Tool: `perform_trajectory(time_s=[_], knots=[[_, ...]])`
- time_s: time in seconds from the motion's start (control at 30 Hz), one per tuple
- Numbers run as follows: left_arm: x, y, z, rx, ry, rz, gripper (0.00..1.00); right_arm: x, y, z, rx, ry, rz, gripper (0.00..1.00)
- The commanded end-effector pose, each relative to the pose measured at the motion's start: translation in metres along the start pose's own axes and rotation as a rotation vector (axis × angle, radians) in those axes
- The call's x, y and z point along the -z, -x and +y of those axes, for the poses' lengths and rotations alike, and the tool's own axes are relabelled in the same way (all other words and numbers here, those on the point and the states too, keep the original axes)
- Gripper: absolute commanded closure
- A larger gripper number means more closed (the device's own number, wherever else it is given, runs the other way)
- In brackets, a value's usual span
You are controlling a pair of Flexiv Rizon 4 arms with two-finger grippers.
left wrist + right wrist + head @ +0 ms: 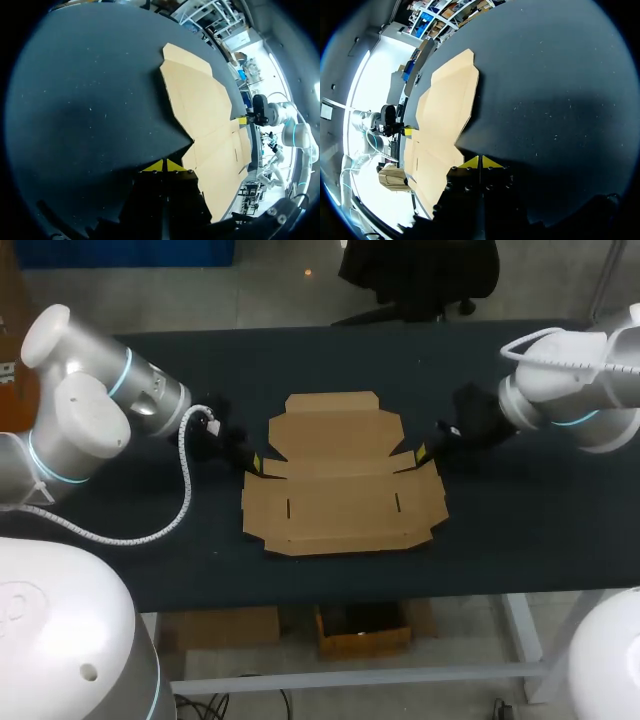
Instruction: Assemble the packaging by folding the flat box into shape, placing the metal phone stand inside, and closing the box properly
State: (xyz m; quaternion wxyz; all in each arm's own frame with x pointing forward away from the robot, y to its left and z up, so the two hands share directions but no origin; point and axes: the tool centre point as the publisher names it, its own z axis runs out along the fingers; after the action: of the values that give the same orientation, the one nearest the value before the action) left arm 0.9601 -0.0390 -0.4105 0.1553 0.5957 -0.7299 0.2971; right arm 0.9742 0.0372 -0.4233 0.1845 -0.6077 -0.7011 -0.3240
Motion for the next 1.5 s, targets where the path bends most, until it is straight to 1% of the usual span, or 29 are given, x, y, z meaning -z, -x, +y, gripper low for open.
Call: perform_trajectory(time_s=[0.03, 0.47, 0.57, 0.93, 1.17, 1.5], knots=[[-0.002, 0.001, -0.003, 0.002, 0.01, -0.003, 1.0, -0.002, 0.003, 0.001, 0.001, -0.006, 0.02, 1.0], [-0.004, 0.002, -0.003, 0.025, 0.04, 0.01, 1.0, -0.006, -0.002, 0.002, -0.041, -0.029, 0.023, 1.0], [-0.004, 0.003, -0.003, 0.031, 0.046, 0.011, 1.0, -0.006, -0.003, 0.002, -0.055, -0.038, 0.01, 1.0], [-0.005, 0.007, -0.005, 0.062, 0.085, 0.009, 1.0, -0.007, -0.005, 0.003, -0.082, -0.044, 0.008, 1.0], [-0.007, 0.009, -0.005, 0.074, 0.108, 0.028, 1.0, -0.01, -0.005, 0.0, -0.09, -0.042, 0.016, 1.0], [-0.01, 0.006, -0.004, 0.068, 0.099, 0.049, 1.0, -0.013, -0.002, -0.003, -0.106, -0.033, 0.031, 1.0]])
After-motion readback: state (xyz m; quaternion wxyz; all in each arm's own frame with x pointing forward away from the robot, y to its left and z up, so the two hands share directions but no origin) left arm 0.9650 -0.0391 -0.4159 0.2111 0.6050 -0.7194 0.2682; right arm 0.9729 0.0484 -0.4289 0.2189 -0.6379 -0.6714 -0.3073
